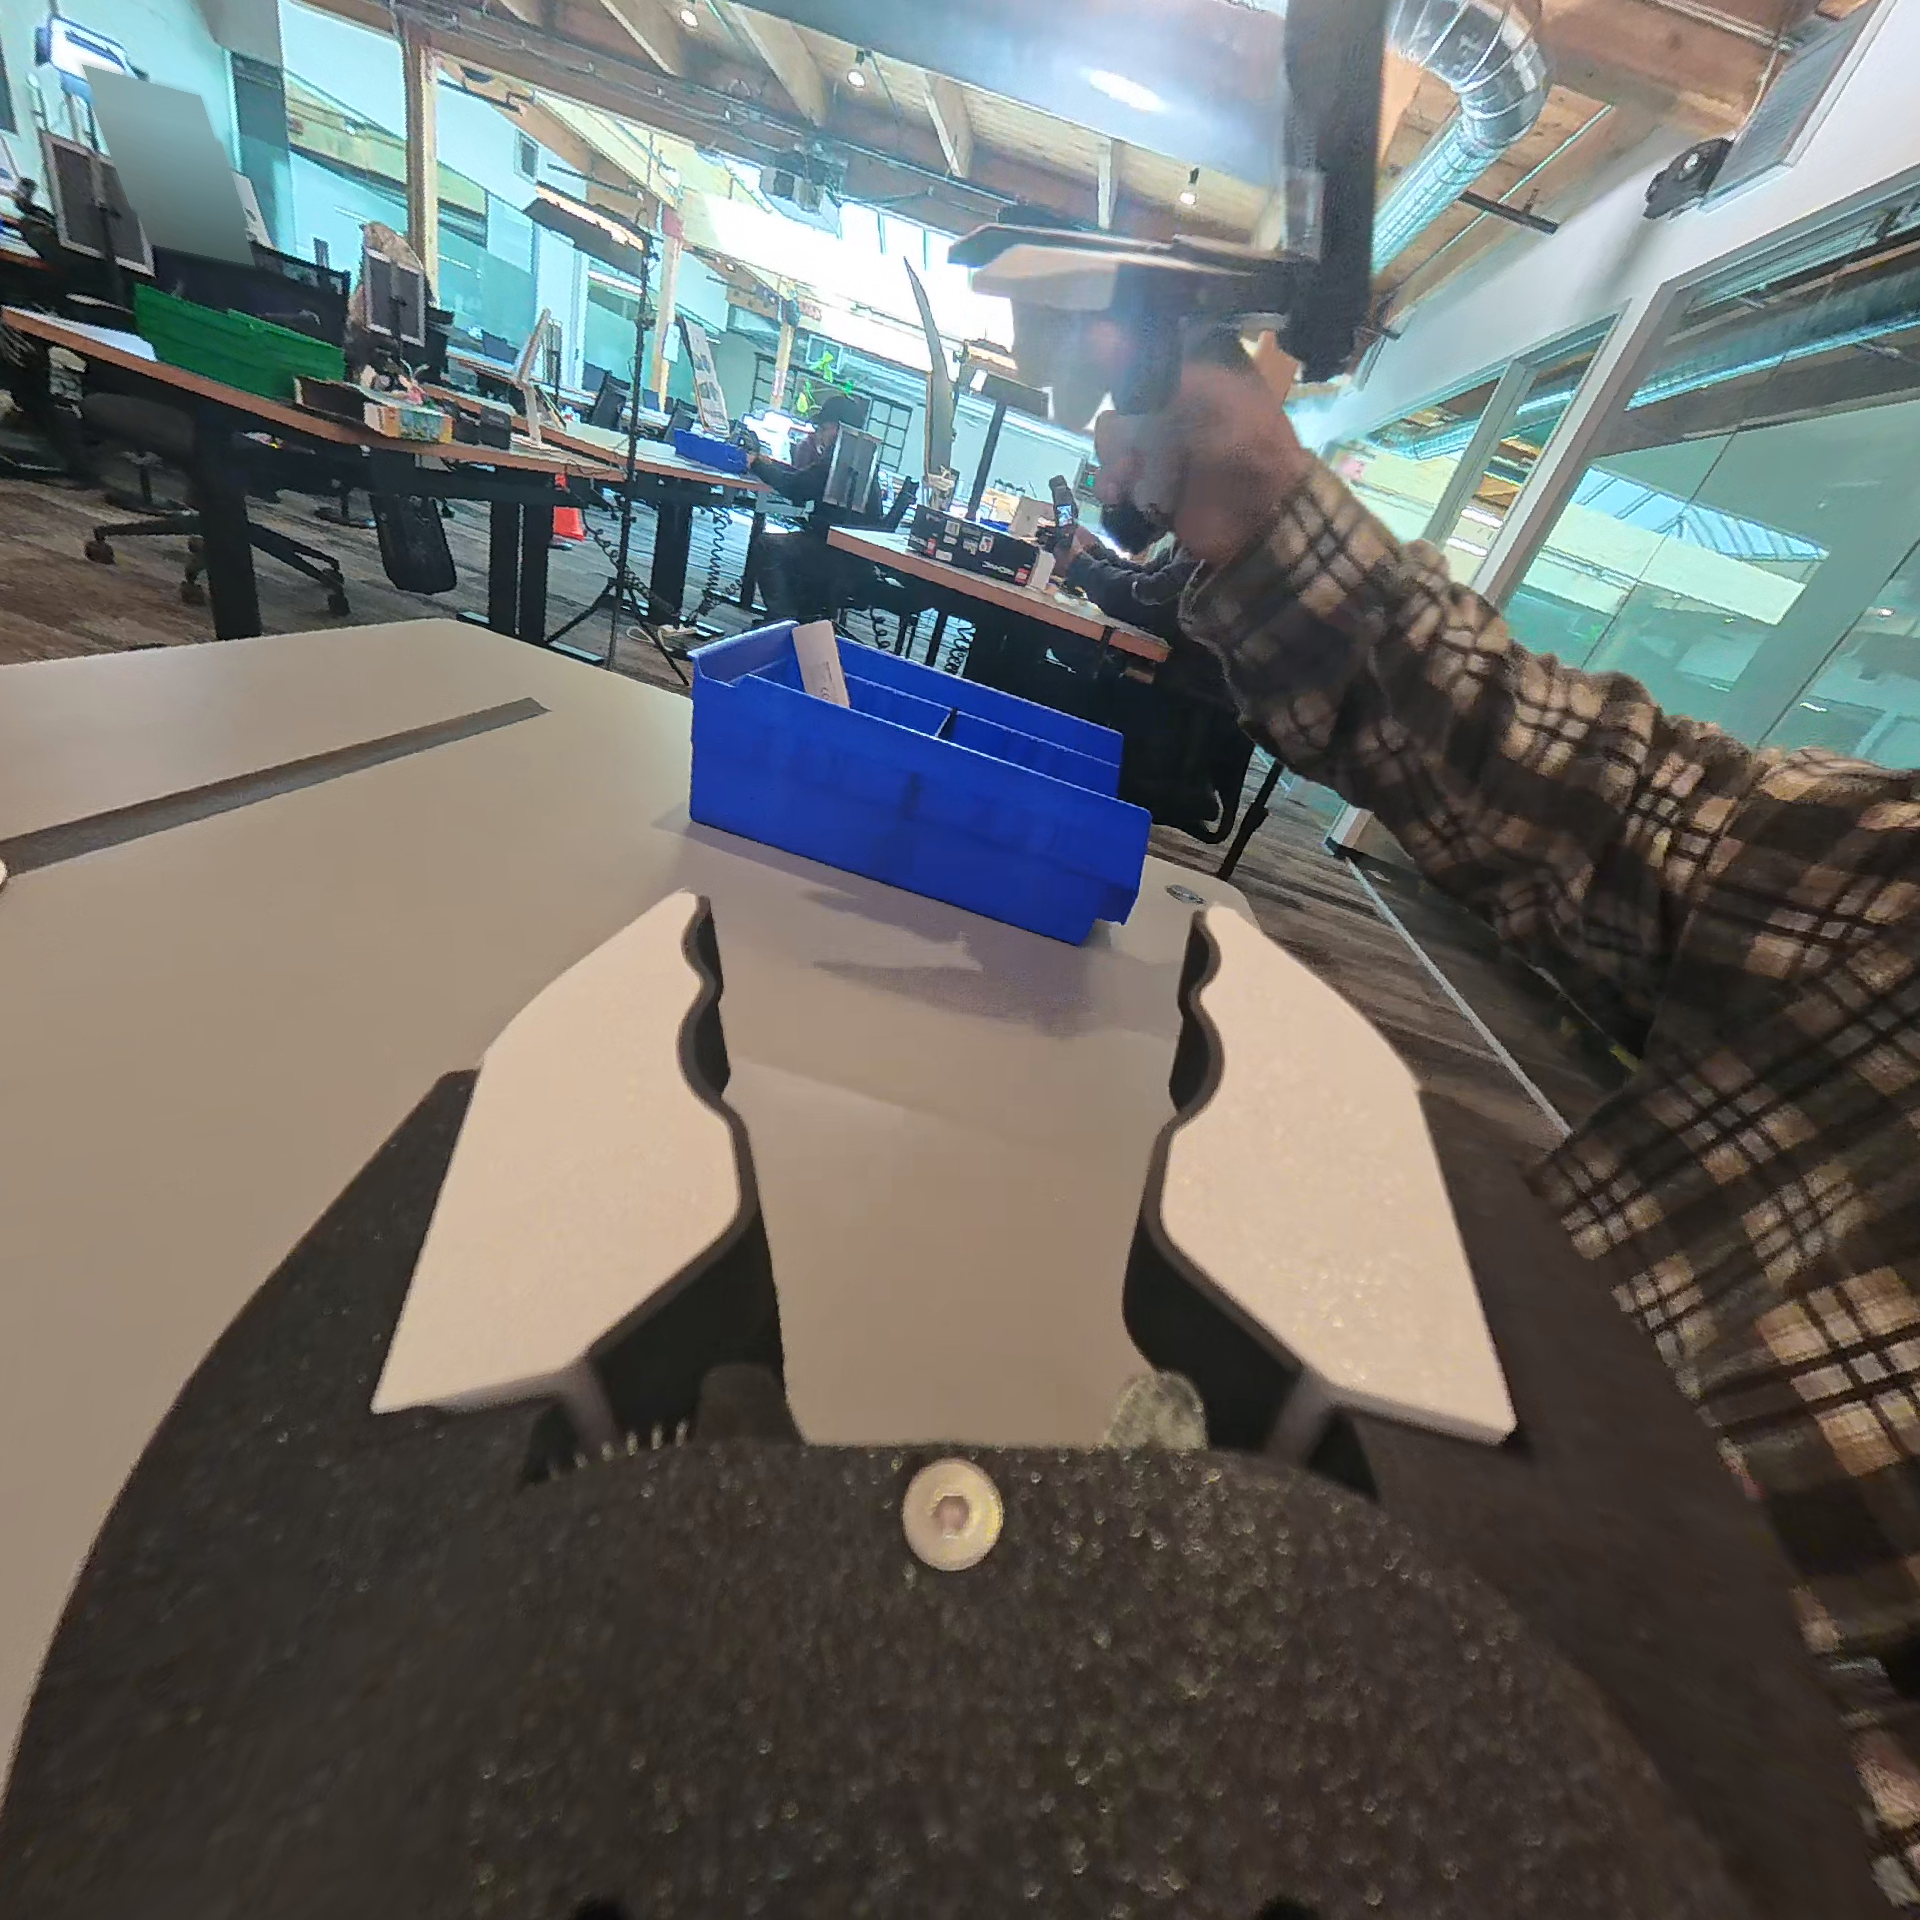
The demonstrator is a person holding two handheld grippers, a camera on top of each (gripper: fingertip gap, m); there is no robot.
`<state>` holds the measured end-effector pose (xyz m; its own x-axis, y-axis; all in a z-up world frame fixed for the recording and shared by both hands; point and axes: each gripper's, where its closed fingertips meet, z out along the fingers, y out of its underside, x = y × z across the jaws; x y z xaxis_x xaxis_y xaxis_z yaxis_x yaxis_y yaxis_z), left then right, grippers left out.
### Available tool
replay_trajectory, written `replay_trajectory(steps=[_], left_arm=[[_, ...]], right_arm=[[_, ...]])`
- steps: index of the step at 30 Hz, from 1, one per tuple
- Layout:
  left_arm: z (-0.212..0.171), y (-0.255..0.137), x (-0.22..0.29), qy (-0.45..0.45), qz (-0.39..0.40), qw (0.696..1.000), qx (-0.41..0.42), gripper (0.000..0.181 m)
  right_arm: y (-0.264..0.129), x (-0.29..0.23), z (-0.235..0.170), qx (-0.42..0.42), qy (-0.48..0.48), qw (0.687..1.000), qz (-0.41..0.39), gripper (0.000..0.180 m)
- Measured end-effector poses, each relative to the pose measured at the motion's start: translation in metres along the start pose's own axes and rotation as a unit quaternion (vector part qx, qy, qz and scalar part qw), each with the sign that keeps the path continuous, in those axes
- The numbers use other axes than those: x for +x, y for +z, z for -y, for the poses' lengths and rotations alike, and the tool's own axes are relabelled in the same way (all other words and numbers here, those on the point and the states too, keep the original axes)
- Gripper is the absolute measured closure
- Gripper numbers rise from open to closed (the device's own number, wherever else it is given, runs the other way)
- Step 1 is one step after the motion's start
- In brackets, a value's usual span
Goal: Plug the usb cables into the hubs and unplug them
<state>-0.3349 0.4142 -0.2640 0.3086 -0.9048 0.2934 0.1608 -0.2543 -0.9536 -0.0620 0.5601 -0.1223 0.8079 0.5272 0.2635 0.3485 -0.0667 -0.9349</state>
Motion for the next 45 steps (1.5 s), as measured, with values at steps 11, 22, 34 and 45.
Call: replay_trajectory(steps=[11, 22, 34, 45], left_arm=[[-0.002, -0.003, -0.01, 0.015, 0.021, 1.0, 0.008, 0.1], [-0.013, -0.008, -0.028, 0.037, 0.057, 0.998, -0.02, 0.105], [0.105, -0.148, -0.031, 0.122, 0.25, 0.96, -0.039, 0.111], [0.041, -0.441, -0.068, -0.117, 0.574, 0.781, -0.217, 0.119]], right_arm=[[0.053, -0.196, -0.076, -0.002, -0.012, 0.975, 0.221, 0.114], [0.081, -0.23, -0.135, 0.034, 0.052, 0.965, 0.254, 0.12], [0.07, -0.252, -0.137, 0.021, 0.014, 0.957, 0.288, 0.123], [0.068, -0.258, -0.135, 0.015, 0.021, 0.954, 0.298, 0.125]])
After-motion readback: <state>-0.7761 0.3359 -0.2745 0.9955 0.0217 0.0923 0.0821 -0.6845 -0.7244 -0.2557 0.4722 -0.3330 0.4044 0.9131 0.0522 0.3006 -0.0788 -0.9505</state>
